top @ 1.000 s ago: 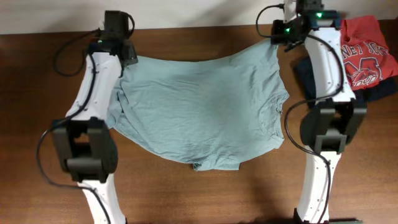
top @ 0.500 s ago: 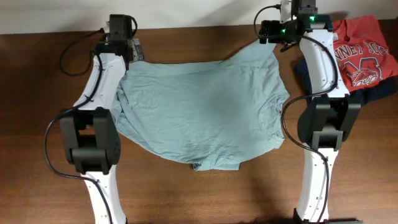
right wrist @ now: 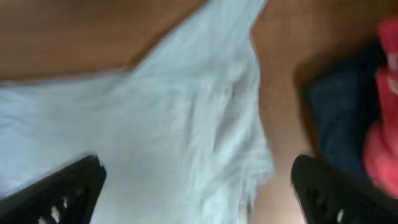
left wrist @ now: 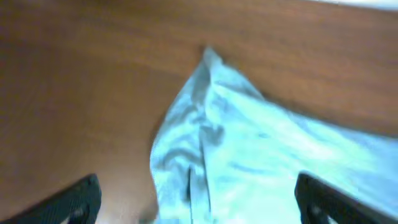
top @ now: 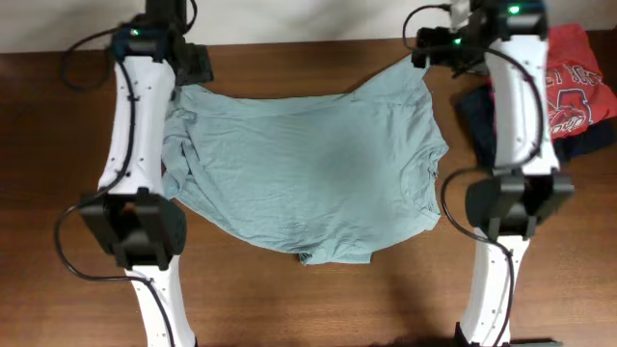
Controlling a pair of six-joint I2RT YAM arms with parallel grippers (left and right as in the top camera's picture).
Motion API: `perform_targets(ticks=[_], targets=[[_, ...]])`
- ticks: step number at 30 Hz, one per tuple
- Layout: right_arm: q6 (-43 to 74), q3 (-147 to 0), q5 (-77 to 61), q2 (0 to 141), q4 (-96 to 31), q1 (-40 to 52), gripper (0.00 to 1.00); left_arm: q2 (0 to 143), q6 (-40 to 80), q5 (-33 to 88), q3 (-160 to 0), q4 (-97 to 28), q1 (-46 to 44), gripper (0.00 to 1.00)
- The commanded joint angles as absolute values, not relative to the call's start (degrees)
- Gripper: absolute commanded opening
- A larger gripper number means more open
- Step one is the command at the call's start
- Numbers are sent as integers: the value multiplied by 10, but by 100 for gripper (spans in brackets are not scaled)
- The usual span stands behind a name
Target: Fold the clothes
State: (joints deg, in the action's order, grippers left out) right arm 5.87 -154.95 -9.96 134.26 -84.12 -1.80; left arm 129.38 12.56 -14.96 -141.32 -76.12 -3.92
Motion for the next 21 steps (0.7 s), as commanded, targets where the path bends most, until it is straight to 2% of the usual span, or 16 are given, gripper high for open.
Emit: perform_targets(ticks=[1, 5, 11, 17, 21], targets=[[65, -1589, -96, 1285, -898, -15, 99, 1286, 119, -109, -1484, -830, -36, 99], [65, -1591, -101, 1253, -974, -15, 99, 1264, 120, -106, -1524, -905, -36, 99], [105, -1567, -118, 1182, -973, -5, 99, 1199, 147, -88, -1524, -967, -36, 99], [111, -1552, -106, 1125, -973, 34, 99, 1097, 139, -24, -1494, -967, -37, 99], [133, -1482, -63, 1110, -973, 62, 99, 1013, 158, -17, -1454, -967, -37, 99]])
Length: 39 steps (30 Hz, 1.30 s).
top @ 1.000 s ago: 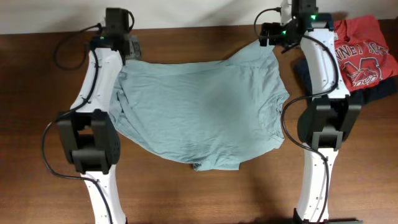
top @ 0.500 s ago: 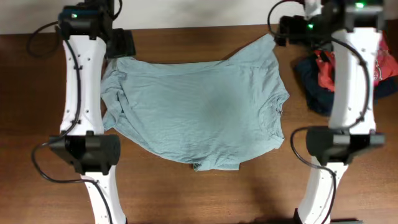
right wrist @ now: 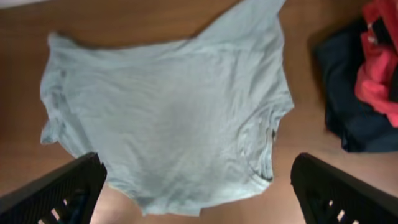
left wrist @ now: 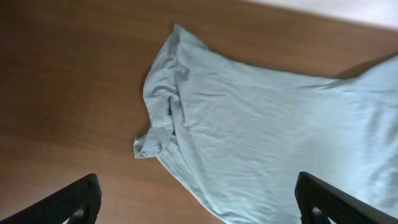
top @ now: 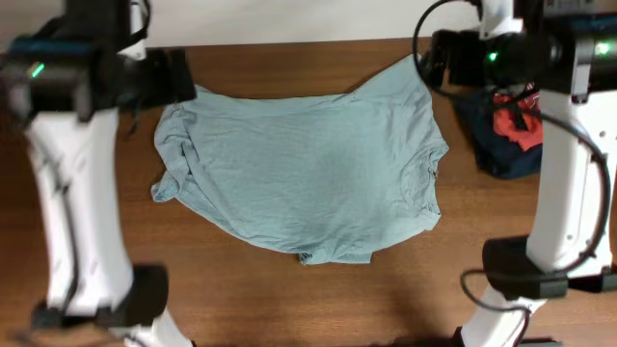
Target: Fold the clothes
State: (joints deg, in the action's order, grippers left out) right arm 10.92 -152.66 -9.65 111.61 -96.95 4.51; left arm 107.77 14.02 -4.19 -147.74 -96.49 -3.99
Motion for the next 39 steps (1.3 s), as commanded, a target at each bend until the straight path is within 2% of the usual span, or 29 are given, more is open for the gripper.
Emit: perform_targets(ticks=[1, 8, 14, 25, 30, 39], targets=[[143, -1461, -59, 1110, -973, 65, 99, 991, 160, -17, -1439, -967, -37, 99], [170, -1297, -53, 1110, -928, 68, 99, 868, 185, -39, -1249, -967, -37, 99], [143, -1200, -95, 1110, -860, 71, 99, 832, 241, -83, -1042, -937, -37, 99], [91, -1183, -110, 1110, -870, 72, 99, 835, 281, -84, -721, -693, -27, 99], [77, -1183, -118, 1110, -868, 82, 99, 836, 287, -103, -621, -570, -3, 99], [77, -1183, -118, 1110, -863, 99, 99, 846, 177, -174, -510, -326, 6, 99]])
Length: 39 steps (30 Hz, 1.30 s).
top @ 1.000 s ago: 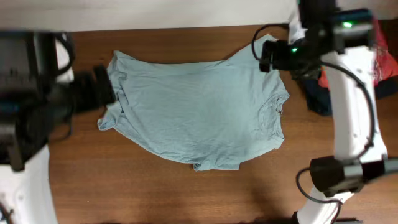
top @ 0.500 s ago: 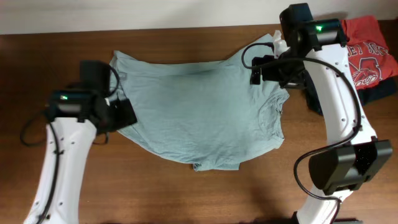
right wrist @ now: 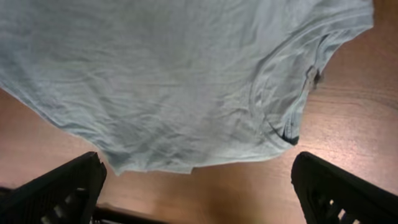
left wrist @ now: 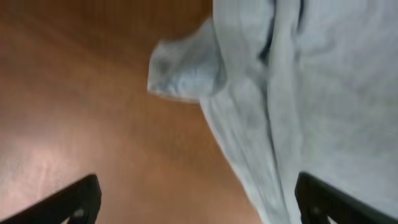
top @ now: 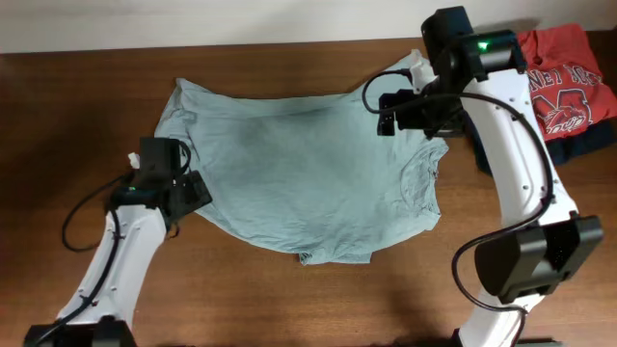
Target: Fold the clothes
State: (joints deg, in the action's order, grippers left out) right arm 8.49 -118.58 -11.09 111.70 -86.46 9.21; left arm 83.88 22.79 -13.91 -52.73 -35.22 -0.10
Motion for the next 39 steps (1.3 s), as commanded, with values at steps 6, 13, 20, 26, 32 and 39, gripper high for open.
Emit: perform_targets(ticks=[6, 13, 20, 26, 32, 39], targets=[[77, -1183, -118, 1110, -863, 102, 100, 922, 130, -174, -500, -234, 27, 91], [77, -1183, -118, 1110, -867, 102, 100, 985, 94, -174, -500, -203, 44, 77], [77, -1183, -118, 1110, -870, 102, 99, 989, 88, -175, -500, -180, 54, 67], [77, -1183, -118, 1110, -876, 102, 97, 989, 88, -183, -500, -171, 54, 63], [77, -1183, -118, 1110, -876, 102, 97, 997, 44, -189, -500, -123, 54, 62], [77, -1183, -118, 1110, -877, 102, 97, 1005, 42, -187, -500, -99, 54, 61]])
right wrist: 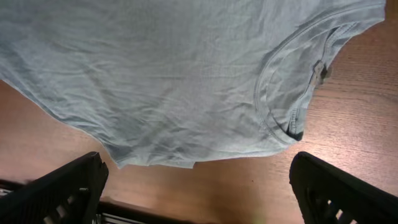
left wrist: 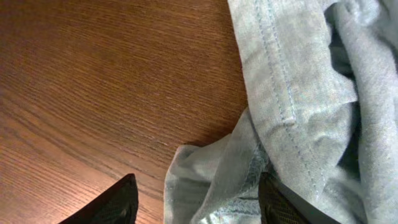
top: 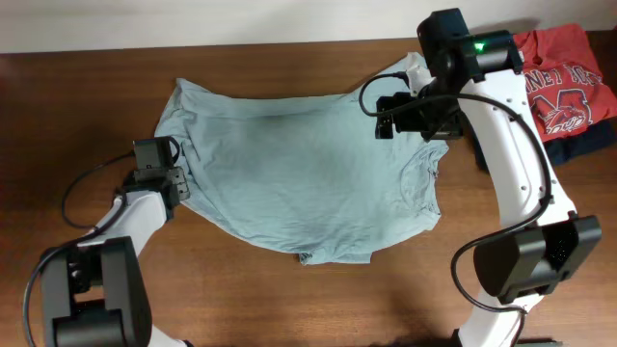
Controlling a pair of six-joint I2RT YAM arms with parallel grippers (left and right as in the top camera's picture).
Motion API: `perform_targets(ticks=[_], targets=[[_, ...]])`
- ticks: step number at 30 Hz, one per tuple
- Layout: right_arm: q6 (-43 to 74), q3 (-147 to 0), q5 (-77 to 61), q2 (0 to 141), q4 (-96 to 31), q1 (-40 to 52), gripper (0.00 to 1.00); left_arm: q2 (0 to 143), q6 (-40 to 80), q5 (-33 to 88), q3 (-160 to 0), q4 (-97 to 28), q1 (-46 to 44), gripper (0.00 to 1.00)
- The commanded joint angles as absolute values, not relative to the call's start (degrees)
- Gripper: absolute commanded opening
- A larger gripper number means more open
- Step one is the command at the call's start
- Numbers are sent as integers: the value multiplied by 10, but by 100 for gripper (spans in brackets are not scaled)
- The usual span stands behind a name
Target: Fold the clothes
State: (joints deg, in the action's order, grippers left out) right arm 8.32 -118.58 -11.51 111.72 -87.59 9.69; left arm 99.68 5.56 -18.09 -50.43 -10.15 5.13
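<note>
A light blue-green T-shirt [top: 308, 173] lies spread on the brown table [top: 77, 106], its collar [right wrist: 292, 106] toward the right. The shirt's left sleeve is bunched [left wrist: 298, 93]. My left gripper [top: 170, 183] sits low at that sleeve. In the left wrist view it [left wrist: 198, 200] is open, its fingers on either side of a fold of sleeve fabric. My right gripper [top: 405, 116] hangs high over the shirt's right part. It [right wrist: 199, 193] is open and holds nothing, and the shirt [right wrist: 174, 68] lies far below it.
A pile of red and navy clothes [top: 569, 82] lies at the back right corner. A pale wall strip runs along the table's far edge [top: 289, 40]. Bare wood shows left of the shirt and along the near side.
My left gripper has dropped closer to the table at the bunched left sleeve, and its fingers stand nearer each other around the fabric. The right gripper has hardly moved.
Both grippers were open and low at the shirt's two far corners. Then both were high above the table, the shirt lying spread. Later the left came down beside the shirt's left edge and the right hung over its right part. Now the left straddles the sleeve.
</note>
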Motion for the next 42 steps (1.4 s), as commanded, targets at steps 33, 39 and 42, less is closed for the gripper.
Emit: perform_targets(ticks=[33, 39, 42], targets=[[68, -1183, -118, 1110, -883, 102, 97, 990, -38, -152, -509, -98, 50, 53], [64, -1183, -118, 1110, -880, 102, 97, 931, -92, -79, -517, -100, 50, 63], [64, -1183, -118, 1110, -879, 102, 97, 921, -116, -50, -517, -101, 50, 66]])
